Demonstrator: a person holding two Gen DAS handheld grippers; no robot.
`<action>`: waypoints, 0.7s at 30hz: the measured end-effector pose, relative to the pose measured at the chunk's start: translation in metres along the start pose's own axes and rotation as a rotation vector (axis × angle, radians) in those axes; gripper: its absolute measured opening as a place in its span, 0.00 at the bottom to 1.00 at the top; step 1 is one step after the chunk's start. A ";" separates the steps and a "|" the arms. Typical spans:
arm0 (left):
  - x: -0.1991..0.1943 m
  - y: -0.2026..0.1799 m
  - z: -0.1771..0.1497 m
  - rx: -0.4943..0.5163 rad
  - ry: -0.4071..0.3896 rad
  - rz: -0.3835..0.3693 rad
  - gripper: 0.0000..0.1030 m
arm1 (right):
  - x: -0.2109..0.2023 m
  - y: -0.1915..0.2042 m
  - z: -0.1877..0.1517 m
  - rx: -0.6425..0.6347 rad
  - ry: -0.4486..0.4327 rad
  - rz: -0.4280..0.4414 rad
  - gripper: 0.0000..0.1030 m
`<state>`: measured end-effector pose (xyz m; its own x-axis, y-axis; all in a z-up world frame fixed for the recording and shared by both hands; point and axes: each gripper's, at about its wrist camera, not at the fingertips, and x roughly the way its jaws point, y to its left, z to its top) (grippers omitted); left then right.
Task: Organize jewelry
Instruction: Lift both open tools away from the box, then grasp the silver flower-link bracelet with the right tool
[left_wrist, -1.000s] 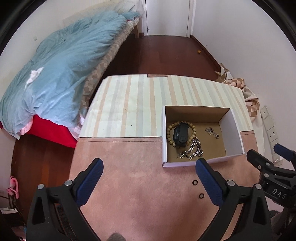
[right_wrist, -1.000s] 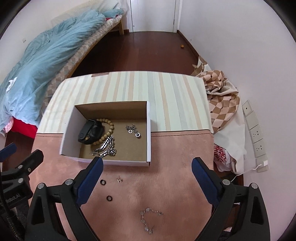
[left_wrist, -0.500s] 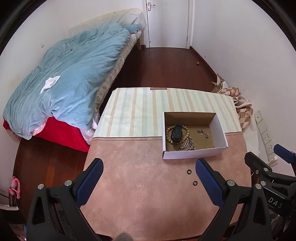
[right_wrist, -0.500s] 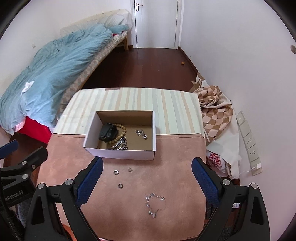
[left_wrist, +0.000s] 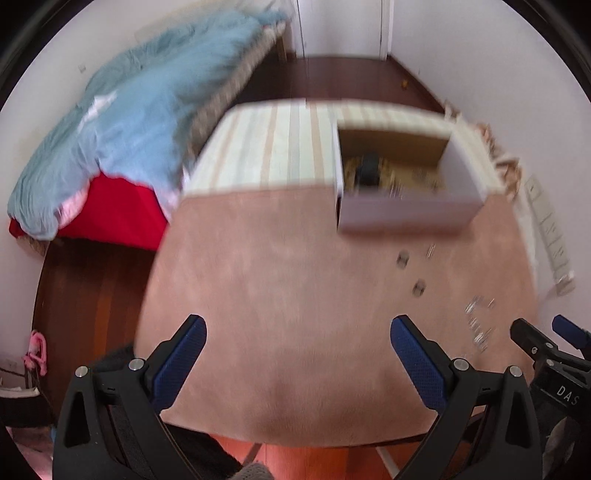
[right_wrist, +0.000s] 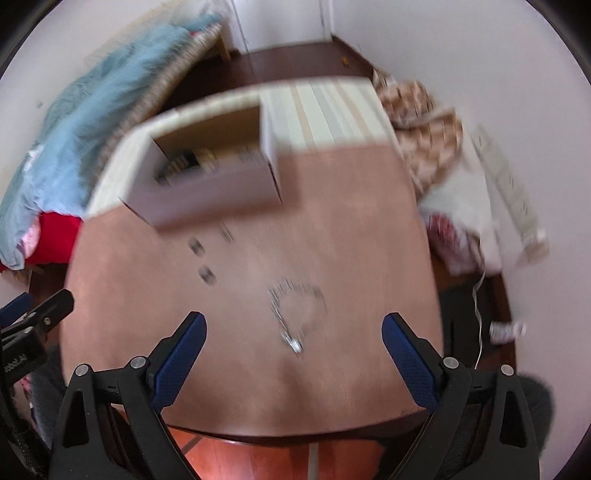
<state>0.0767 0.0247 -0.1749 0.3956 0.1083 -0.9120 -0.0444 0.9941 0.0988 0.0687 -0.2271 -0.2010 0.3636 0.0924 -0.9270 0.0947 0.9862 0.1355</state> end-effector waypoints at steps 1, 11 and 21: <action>0.010 -0.003 -0.007 0.002 0.024 0.001 0.99 | 0.013 -0.005 -0.010 0.010 0.025 -0.001 0.80; 0.078 -0.011 -0.042 -0.029 0.197 -0.006 0.99 | 0.054 -0.004 -0.037 -0.050 0.002 -0.030 0.66; 0.072 -0.017 -0.034 -0.016 0.173 -0.001 0.99 | 0.054 0.009 -0.038 -0.123 -0.083 -0.053 0.09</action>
<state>0.0748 0.0158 -0.2555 0.2315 0.1036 -0.9673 -0.0592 0.9940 0.0922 0.0536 -0.2082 -0.2632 0.4369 0.0332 -0.8989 0.0035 0.9992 0.0386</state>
